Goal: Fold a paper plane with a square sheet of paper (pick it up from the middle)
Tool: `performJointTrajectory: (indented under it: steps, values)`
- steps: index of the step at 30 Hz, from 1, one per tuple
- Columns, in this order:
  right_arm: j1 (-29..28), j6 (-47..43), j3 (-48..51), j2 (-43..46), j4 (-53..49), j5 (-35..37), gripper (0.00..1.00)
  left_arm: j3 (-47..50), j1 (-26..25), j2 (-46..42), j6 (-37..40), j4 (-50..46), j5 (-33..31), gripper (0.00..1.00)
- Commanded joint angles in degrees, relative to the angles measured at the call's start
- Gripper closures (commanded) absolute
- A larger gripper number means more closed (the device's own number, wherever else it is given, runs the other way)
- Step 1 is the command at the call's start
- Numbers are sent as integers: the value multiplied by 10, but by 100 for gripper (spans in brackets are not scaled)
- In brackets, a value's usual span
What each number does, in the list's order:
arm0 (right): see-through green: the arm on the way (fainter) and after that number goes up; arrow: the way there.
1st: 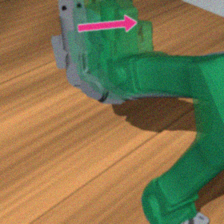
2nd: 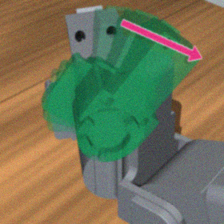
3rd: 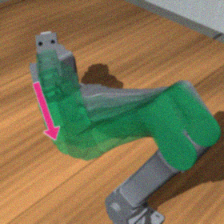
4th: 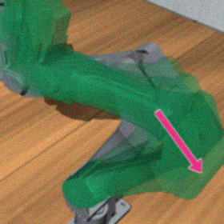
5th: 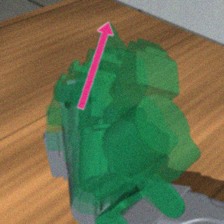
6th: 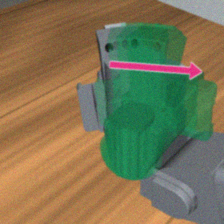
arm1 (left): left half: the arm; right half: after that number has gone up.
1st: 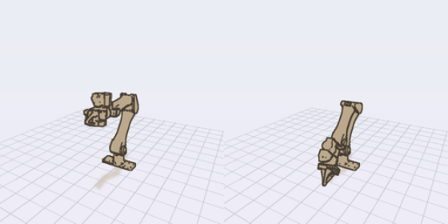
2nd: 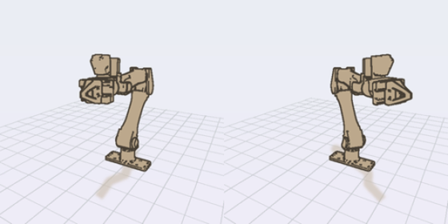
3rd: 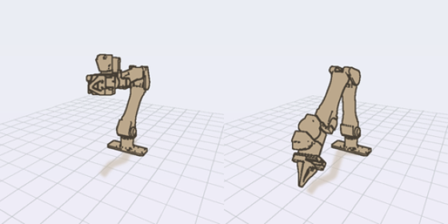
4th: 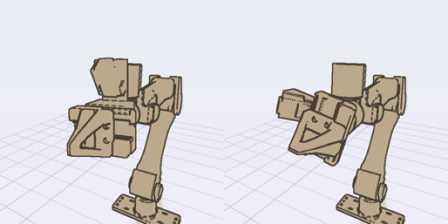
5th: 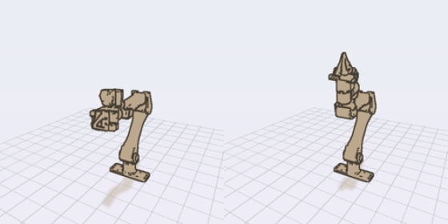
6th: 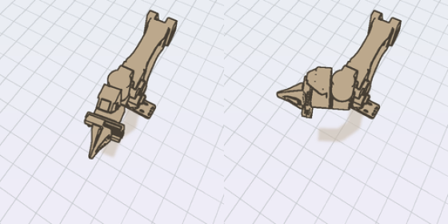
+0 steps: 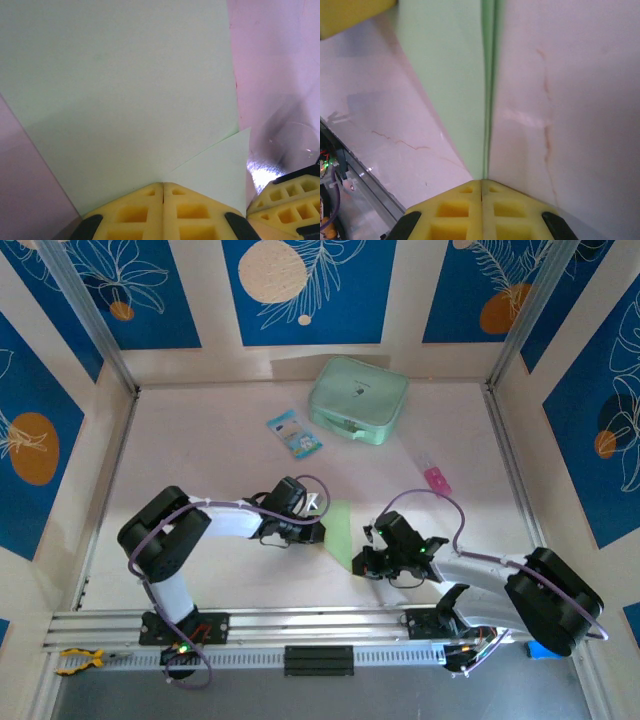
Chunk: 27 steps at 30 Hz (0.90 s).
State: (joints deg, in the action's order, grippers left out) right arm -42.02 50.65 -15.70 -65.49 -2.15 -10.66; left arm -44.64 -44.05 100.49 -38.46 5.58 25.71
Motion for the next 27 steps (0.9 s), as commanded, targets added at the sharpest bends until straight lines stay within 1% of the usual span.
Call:
performJointTrajectory:
  steps: [1,5,10,14,16,20,24,27]
  values:
    - [-2,6,3,32,-65,19,95,16,-1,21,0,-32,-31,98]
    - [-3,-2,-18,59,-91,23,94,33,-2,6,-30,-6,-35,98]
    - [-2,-13,-60,50,-123,43,92,70,-8,-26,-92,38,-67,98]
    - [-2,-9,-79,32,-122,57,83,94,-28,-60,-128,55,-106,97]
    - [-3,-5,-88,20,-121,63,74,93,-40,-77,-128,46,-124,95]
    - [-10,0,-113,2,-145,89,61,94,-45,-106,-111,37,-135,90]
    - [-17,17,-124,8,-170,124,54,90,-45,-141,-71,6,-155,83]
    - [-16,28,-133,15,-188,137,52,90,-42,-154,-54,2,-158,81]
